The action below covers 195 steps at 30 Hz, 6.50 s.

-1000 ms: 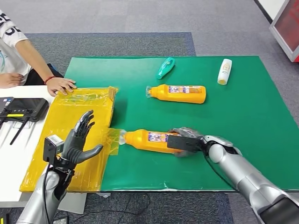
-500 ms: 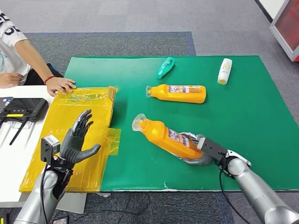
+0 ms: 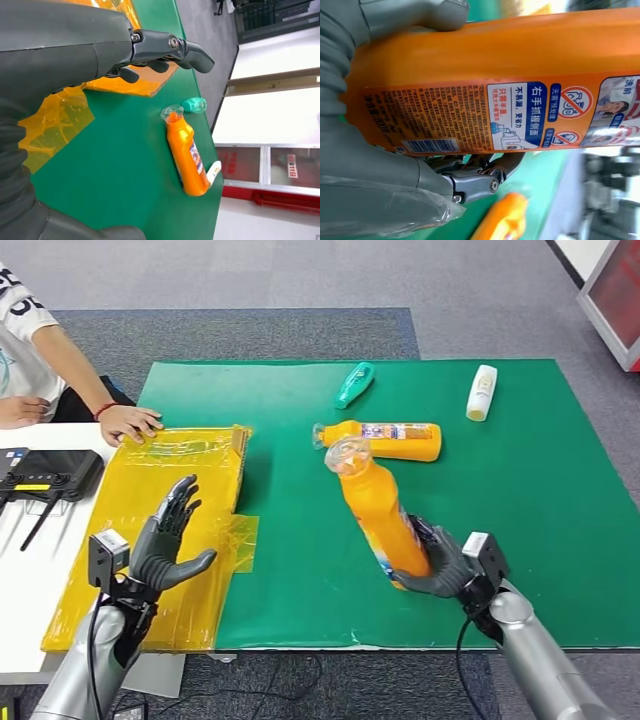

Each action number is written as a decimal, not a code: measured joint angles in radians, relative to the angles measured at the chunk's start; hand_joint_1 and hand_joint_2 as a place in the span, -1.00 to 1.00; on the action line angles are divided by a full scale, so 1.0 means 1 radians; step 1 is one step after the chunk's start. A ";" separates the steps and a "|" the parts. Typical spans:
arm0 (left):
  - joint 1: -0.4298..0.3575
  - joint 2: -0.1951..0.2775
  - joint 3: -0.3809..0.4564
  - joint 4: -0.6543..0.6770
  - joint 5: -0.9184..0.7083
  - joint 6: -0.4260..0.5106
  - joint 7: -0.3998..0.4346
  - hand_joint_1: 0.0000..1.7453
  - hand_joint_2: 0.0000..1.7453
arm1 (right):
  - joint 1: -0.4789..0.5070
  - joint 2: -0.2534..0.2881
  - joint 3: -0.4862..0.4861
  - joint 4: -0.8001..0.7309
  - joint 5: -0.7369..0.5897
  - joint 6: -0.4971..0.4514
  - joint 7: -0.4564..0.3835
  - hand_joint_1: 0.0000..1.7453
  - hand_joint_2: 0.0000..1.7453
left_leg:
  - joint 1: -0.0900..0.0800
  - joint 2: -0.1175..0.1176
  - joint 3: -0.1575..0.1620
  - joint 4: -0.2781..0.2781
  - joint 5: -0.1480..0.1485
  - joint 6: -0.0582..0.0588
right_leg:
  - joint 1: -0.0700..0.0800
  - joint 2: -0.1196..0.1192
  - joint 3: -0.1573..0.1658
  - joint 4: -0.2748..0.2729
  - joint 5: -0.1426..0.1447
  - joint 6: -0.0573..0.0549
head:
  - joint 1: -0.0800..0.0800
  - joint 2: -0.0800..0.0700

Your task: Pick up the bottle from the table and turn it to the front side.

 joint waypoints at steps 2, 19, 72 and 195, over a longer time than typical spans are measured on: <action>0.000 0.000 -0.004 0.000 0.001 0.002 0.002 -1.00 1.00 | 0.017 0.037 -0.030 -0.017 -0.047 0.050 -0.009 1.00 1.00 | 0.000 0.000 0.000 0.000 0.000 0.000 | 0.000 0.000 0.000 0.000 0.000 0.000 | 0.000 0.000; 0.006 0.000 -0.020 0.000 0.002 0.017 0.012 -1.00 1.00 | 0.061 0.195 -0.118 -0.100 -0.114 0.057 0.025 1.00 1.00 | 0.000 0.000 0.000 0.000 0.000 0.000 | 0.000 0.000 0.000 0.000 0.000 0.000 | 0.000 0.000; -0.146 0.011 -0.149 0.019 0.189 -0.179 0.147 -1.00 1.00 | 0.088 0.349 0.082 -0.197 0.185 -0.501 0.052 1.00 1.00 | 0.000 0.000 -0.001 0.000 0.001 -0.001 | 0.000 0.000 -0.001 0.000 0.000 -0.001 | 0.000 0.000; -0.231 0.104 -0.276 0.105 0.275 -0.373 0.138 -1.00 1.00 | -0.047 0.385 0.305 0.033 0.387 -0.550 0.168 1.00 1.00 | 0.000 0.000 -0.003 0.000 0.002 -0.001 | 0.000 0.000 -0.003 0.000 0.001 -0.001 | 0.000 0.000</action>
